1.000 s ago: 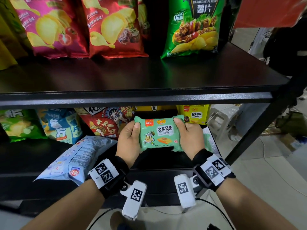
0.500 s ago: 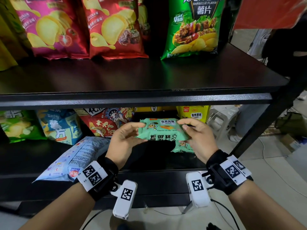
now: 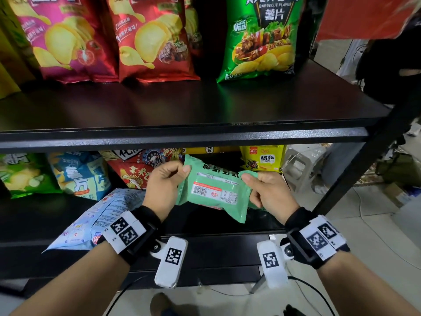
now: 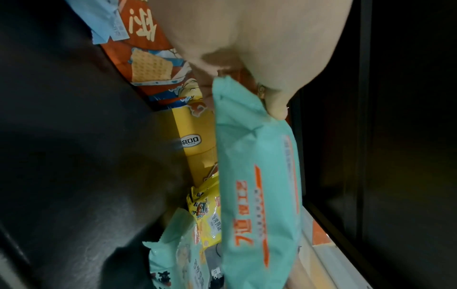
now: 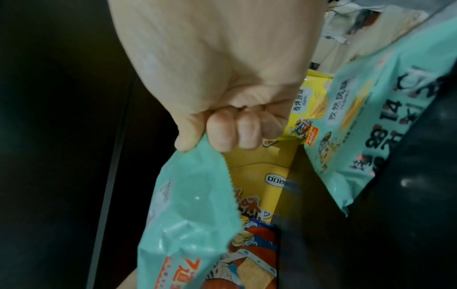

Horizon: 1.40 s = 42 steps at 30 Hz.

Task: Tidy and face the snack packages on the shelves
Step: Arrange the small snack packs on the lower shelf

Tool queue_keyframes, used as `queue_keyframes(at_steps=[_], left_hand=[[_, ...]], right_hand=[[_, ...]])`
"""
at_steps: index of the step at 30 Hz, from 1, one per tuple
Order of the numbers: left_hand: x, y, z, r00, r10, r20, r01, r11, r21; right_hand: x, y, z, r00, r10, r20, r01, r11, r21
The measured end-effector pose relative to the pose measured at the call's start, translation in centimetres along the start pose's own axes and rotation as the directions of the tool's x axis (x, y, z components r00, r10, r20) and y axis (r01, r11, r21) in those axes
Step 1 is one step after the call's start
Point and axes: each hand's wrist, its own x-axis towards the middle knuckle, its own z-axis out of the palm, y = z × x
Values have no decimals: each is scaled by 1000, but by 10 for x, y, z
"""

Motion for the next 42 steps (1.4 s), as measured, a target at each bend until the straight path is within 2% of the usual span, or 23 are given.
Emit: queue_keyframes(at_steps=[3, 5, 7, 9, 11, 13, 17, 18, 20, 23, 25, 27, 28, 30, 32, 34, 35, 37, 38, 40, 42], left_hand=[[-2, 1, 5, 999, 14, -35, -15, 1000, -21], [-2, 2, 7, 998, 48, -42, -48, 999, 10], [-1, 2, 8, 995, 96, -38, -93, 993, 72], [-2, 3, 7, 988, 145, -50, -137, 981, 136], [-4, 5, 6, 981, 191, -38, -182, 968, 174], [-6, 4, 4, 974, 226, -3, -222, 959, 174], [-8, 0, -2, 953, 275, 125, -292, 945, 149], [-10, -2, -4, 946, 287, 152, -311, 936, 164], [-13, -7, -8, 945, 271, 186, -300, 941, 156], [-17, -16, -4, 971, 150, 185, -164, 985, 61], [-15, -20, 4, 995, 53, 86, -62, 992, 107], [-12, -28, 11, 999, -35, -26, 39, 983, 178], [-11, -31, 14, 996, -81, -45, 88, 980, 177], [-7, -41, 17, 981, -195, 6, 194, 977, 87], [-2, -50, 14, 970, -239, 47, 238, 971, 28], [6, -56, 11, 975, -221, -23, 222, 973, 61], [11, -57, 10, 974, -213, -83, 220, 972, 88], [23, -60, 10, 972, -164, -169, 193, 965, 178], [29, -61, 11, 975, -131, -178, 173, 954, 246], [41, -62, 17, 985, -83, -152, 134, 921, 365], [53, -60, 24, 991, -43, -126, 99, 871, 482]], right_hand=[[4, 4, 0, 997, 74, -36, -70, 992, 106], [7, 6, 3, 991, 113, -66, -106, 989, 98], [7, 5, 4, 989, 94, -113, -91, 995, 33], [4, 4, 2, 990, 69, -119, -64, 997, 43], [0, 0, 0, 995, 92, -47, -81, 979, 187], [-3, -2, 0, 987, 156, 32, -158, 928, 339], [-4, 3, -5, 945, 234, 229, -326, 727, 604], [-5, 4, -7, 940, 229, 252, -340, 687, 643], [-4, 6, -9, 952, 224, 207, -305, 692, 655], [-2, 16, -3, 969, 236, 77, -237, 785, 573], [-2, 21, 4, 974, 224, 28, -202, 810, 550], [-3, 28, 11, 983, 184, -2, -158, 848, 506], [-5, 30, 14, 986, 166, -22, -137, 875, 464], [-7, 34, 18, 989, 139, -45, -112, 919, 377], [-9, 36, 15, 991, 100, -86, -71, 956, 285], [-9, 38, 7, 967, 21, -253, 3, 996, 92], [-8, 40, 1, 930, -19, -366, 9, 1000, -27], [-7, 44, -10, 837, -41, -546, -82, 977, -198], [-6, 47, -14, 813, -11, -583, -167, 954, -250], [-3, 56, -16, 808, 132, -575, -375, 867, -328], [0, 63, -16, 789, 276, -549, -521, 775, -359]])
